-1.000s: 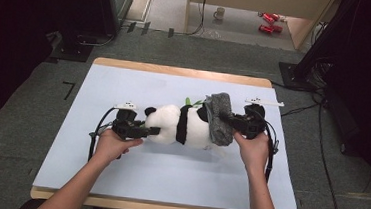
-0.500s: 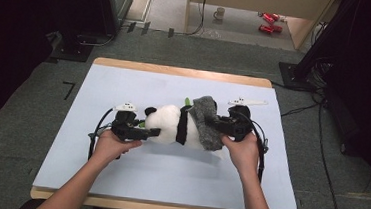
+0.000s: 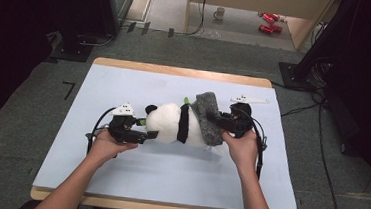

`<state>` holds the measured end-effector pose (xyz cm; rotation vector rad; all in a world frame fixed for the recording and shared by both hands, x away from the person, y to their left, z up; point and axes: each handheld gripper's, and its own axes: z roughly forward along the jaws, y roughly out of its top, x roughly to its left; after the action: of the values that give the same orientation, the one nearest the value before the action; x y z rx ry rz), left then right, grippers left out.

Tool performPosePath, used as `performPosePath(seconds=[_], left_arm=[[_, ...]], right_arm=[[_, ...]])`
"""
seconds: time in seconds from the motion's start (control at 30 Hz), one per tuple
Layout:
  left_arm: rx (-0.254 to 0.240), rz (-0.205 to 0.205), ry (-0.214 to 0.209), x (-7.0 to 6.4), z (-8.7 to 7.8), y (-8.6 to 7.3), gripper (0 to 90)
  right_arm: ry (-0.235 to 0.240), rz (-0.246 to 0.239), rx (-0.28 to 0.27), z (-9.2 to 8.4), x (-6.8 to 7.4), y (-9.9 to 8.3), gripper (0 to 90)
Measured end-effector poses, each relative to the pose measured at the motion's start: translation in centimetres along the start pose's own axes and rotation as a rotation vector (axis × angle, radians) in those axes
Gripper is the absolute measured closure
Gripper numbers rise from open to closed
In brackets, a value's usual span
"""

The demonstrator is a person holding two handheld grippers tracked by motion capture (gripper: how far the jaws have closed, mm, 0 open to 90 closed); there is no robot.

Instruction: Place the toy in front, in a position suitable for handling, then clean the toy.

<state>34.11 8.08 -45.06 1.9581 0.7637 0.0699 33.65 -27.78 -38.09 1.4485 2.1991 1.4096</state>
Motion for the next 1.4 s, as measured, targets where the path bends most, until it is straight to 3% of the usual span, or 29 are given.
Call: performPosePath(seconds=[0.2, 0.4, 0.5, 0.57, 0.7, 0.83, 1.03, 1.13, 1.17, 1.27, 1.4], left_arm=[[-0.011, 0.031, 0.004, 0.2, 0.8, -0.4, 24.9], [-0.036, 0.061, 0.041, 0.3, 2.3, -0.7, 17.7], [-0.057, 0.04, 0.043, 0.7, 2.8, -0.9, 16.8], [-0.066, 0.015, 0.041, 0.8, 2.9, -0.9, 20.1], [-0.062, -0.004, 0.063, 0.4, 2.8, -1.0, 36.1], [-0.049, -0.053, 0.07, 0.2, 2.5, -0.8, 45.5], [-0.003, -0.146, -0.002, -0.7, 1.8, -0.2, 56.1], [0.009, -0.229, -0.058, -1.1, 1.1, 0.1, 56.8], [0.02, -0.228, -0.067, -1.4, 0.9, 0.2, 56.8], [0.031, -0.173, -0.026, -2.6, 0.7, 0.2, 53.0], [0.026, -0.159, -0.006, -2.9, 1.3, -0.2, 46.6]], right_arm=[[-0.002, -0.002, -0.002, 0.3, 0.1, 0.1, 76.1], [-0.019, -0.011, -0.008, 0.6, 0.0, 0.4, 75.9], [-0.021, -0.006, -0.018, 0.8, -0.1, 0.5, 75.5], [-0.02, 0.003, -0.026, 0.8, -0.3, 0.5, 75.3], [0.019, 0.043, -0.035, 0.2, -0.1, 0.9, 76.1], [0.069, 0.015, -0.039, 0.0, 1.5, 1.7, 76.2], [0.149, -0.051, -0.014, 0.9, 5.4, 2.4, 76.2], [0.176, -0.072, 0.004, 1.5, 7.0, 2.3, 76.1], [0.182, -0.077, 0.011, 1.8, 7.4, 2.2, 76.2], [0.205, -0.082, 0.029, 2.8, 8.5, 1.8, 76.1], [0.197, -0.075, 0.053, 4.9, 8.9, 0.7, 74.4]])
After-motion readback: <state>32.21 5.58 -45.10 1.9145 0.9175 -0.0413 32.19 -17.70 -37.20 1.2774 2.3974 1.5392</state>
